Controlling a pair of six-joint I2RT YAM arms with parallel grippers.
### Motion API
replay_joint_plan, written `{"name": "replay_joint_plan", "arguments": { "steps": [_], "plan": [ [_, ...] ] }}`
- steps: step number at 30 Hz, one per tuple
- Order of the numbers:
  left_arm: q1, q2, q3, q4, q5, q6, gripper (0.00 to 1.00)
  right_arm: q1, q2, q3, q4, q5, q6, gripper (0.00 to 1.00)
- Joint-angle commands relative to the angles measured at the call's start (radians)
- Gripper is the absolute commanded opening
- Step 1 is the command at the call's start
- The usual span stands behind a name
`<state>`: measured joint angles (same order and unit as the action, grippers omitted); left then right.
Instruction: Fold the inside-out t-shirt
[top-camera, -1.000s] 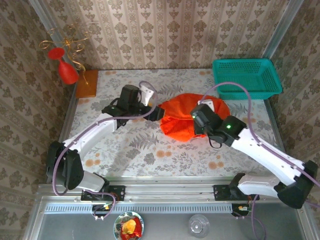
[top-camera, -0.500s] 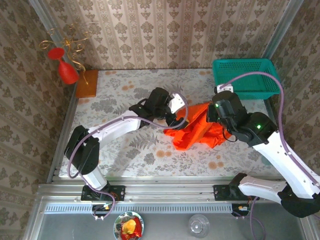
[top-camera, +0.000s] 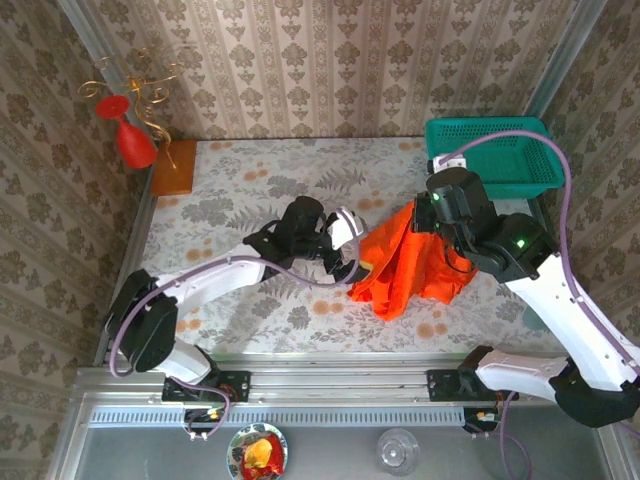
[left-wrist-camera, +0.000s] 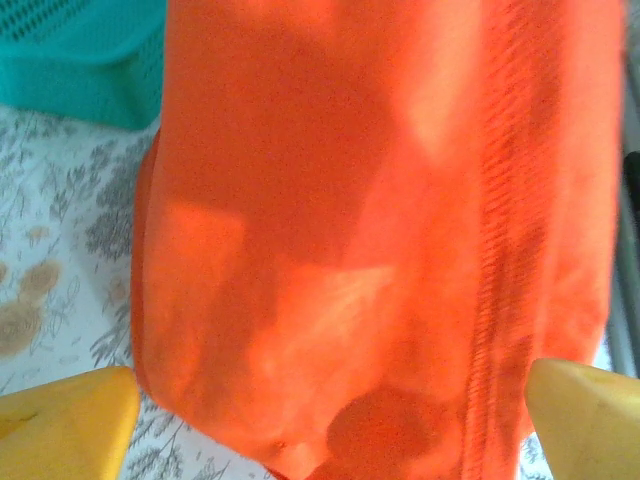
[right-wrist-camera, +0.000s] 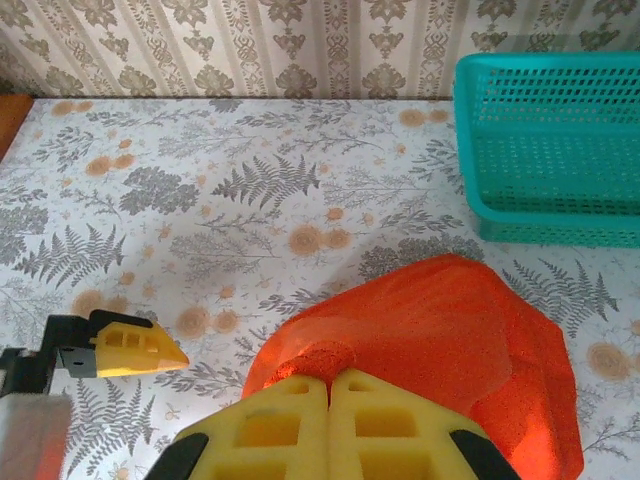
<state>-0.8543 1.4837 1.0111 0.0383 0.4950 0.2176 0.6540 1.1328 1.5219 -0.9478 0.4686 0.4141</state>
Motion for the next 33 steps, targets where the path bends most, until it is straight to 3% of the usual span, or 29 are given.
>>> {"name": "replay_joint_plan", "arguments": {
  "steps": [1, 8, 13, 23, 26, 33],
  "plan": [
    [-0.020, -0.020, -0.042, 0.074, 0.053, 0.001, 1.00, -0.006, 0.005, 0.052, -0.003, -0.022, -0.014, 0.00],
    [-0.083, 0.050, -0.076, 0.081, 0.007, -0.001, 1.00, -0.007, 0.024, 0.120, -0.007, -0.030, -0.021, 0.00],
    [-0.112, 0.081, -0.109, 0.148, -0.083, -0.044, 1.00, -0.007, 0.035, 0.174, -0.019, -0.034, -0.032, 0.00],
    [-0.173, 0.085, -0.140, 0.230, -0.099, -0.110, 1.00, -0.008, 0.057, 0.193, -0.003, -0.037, -0.040, 0.00],
    [-0.192, 0.075, -0.169, 0.267, -0.102, -0.133, 0.95, -0.008, 0.062, 0.180, 0.010, -0.044, -0.038, 0.00],
    [-0.201, 0.117, -0.193, 0.310, -0.031, -0.158, 0.70, -0.010, 0.074, 0.177, 0.031, -0.064, -0.030, 0.00]
  ]
}}
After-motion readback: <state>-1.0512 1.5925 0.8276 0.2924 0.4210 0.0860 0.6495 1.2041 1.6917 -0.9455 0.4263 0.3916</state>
